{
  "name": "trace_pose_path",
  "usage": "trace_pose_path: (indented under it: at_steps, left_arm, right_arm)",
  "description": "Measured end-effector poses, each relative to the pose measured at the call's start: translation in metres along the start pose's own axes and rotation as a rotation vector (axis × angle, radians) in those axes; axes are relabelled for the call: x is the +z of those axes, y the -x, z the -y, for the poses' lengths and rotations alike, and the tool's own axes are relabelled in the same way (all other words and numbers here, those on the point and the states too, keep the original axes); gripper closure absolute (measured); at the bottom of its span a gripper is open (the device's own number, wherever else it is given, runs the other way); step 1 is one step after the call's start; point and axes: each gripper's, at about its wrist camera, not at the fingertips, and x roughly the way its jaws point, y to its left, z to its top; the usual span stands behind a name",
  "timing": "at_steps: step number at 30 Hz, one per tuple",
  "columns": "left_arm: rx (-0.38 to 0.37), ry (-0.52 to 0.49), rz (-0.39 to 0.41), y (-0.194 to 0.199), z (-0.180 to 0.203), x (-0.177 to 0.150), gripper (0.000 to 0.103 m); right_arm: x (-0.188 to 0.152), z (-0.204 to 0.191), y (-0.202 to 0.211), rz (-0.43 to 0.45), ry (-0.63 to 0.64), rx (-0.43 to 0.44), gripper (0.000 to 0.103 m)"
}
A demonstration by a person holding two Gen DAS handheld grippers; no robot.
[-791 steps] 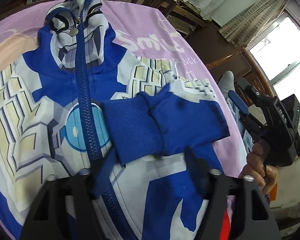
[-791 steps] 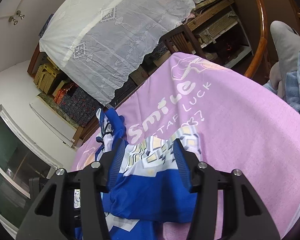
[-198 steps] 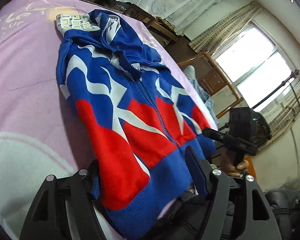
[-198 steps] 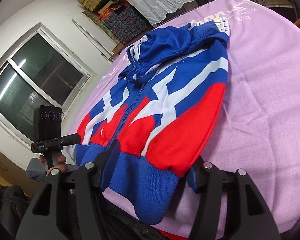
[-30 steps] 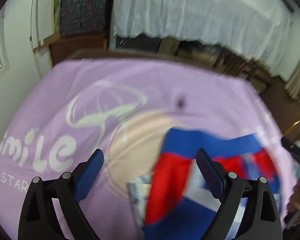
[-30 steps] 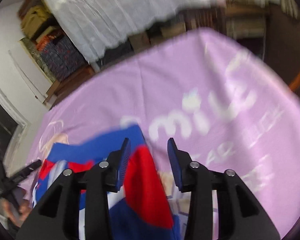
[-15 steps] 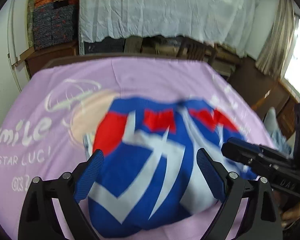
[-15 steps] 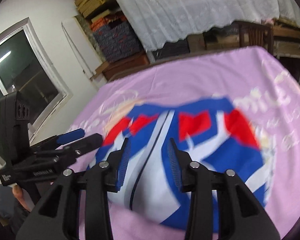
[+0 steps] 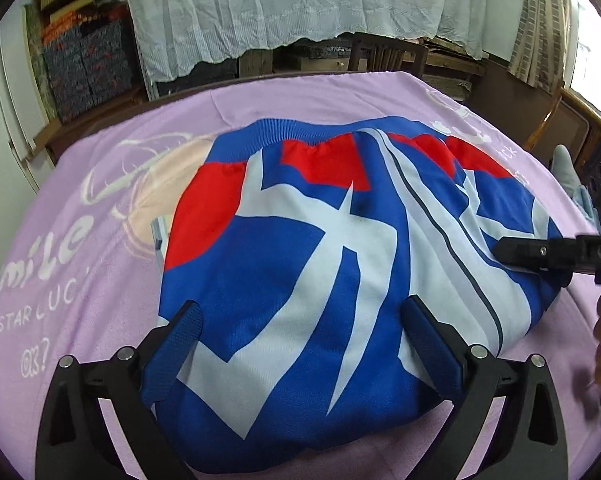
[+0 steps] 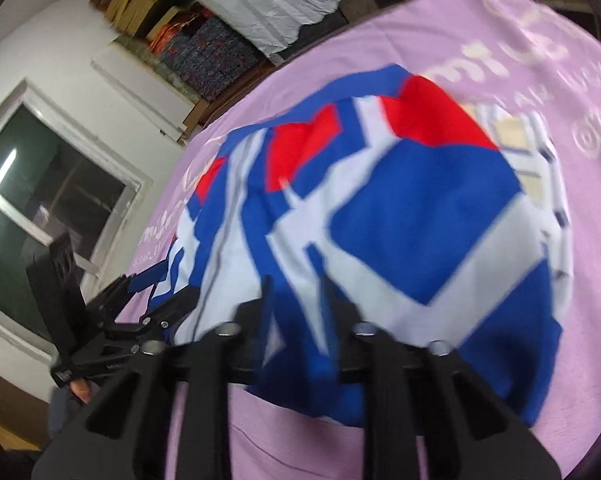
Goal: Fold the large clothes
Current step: 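Press and smooth the folded hoodie bundle with both grippers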
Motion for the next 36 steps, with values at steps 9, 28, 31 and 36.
trace_pose_path:
  at_steps: [9, 28, 31, 36]
  left_arm:
    - [0.015, 0.009, 0.014, 0.003, 0.002, 0.001, 0.003]
    - [0.096, 0.009, 0.085, 0.010, 0.006, 0.036, 0.003]
    - [0.082, 0.029, 0.066, -0.007, 0.002, 0.034, 0.003]
    - [0.062, 0.036, 0.042, -0.020, -0.002, 0.029, 0.003]
  right_arm:
    - [0.008, 0.018, 0.025, 0.109, -0.093, -0.086, 0.103]
    - [0.023, -0.074, 0.004, 0.161, 0.134, -0.116, 0.069]
    - [0.024, -0.076, -0.010, 0.153, 0.156, -0.154, 0.069]
    - [0.022, -0.049, -0.035, 0.083, 0.098, -0.147, 0.069]
